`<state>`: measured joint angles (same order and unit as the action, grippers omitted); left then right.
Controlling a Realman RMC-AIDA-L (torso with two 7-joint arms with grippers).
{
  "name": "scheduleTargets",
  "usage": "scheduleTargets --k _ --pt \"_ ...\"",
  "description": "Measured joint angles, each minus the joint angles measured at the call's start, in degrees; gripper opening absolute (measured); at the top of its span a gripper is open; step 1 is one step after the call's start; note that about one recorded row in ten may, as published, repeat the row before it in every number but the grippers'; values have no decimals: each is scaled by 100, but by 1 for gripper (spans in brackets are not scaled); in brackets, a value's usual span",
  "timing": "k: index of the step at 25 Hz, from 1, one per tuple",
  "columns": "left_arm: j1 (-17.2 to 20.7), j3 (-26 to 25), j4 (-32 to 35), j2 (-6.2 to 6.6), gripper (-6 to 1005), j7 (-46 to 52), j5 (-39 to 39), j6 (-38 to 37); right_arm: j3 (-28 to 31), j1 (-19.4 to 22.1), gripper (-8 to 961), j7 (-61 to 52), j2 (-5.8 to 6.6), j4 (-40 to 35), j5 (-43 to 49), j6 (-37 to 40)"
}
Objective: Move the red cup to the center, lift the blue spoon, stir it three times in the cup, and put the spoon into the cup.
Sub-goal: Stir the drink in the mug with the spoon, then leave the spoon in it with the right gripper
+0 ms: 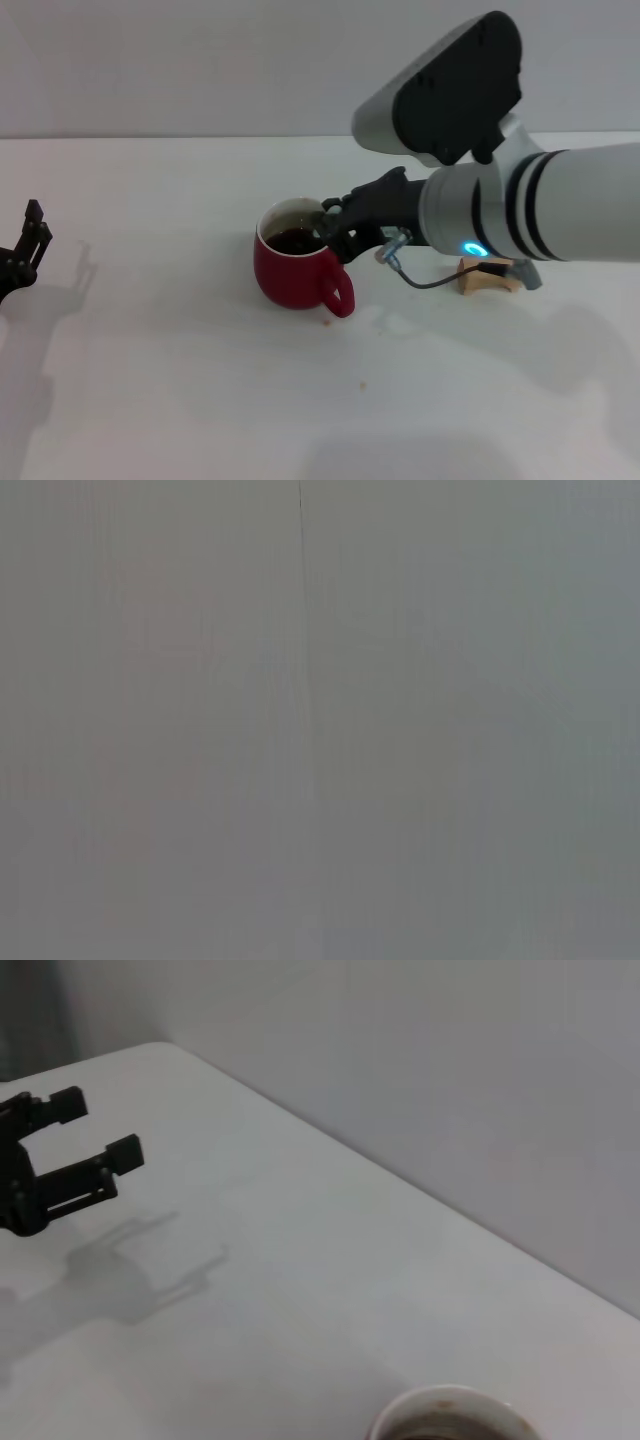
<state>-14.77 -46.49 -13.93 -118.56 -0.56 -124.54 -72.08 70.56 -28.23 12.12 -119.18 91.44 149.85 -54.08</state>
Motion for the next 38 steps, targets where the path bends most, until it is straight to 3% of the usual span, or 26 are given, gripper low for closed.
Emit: scheduleTargets --k 12,21,31,38 --pt "10 0 5 0 808 9 0 0 82 -484 135 0 10 -700 -129 409" --pt "18 24 10 0 808 20 0 1 312 -404 135 43 37 -657 -6 245" --pt "19 43 -5 0 808 21 -1 6 115 -164 135 55 17 -258 -29 57" --pt "19 53 -5 0 808 21 -9 5 -57 -338 135 22 -1 -406 -73 210"
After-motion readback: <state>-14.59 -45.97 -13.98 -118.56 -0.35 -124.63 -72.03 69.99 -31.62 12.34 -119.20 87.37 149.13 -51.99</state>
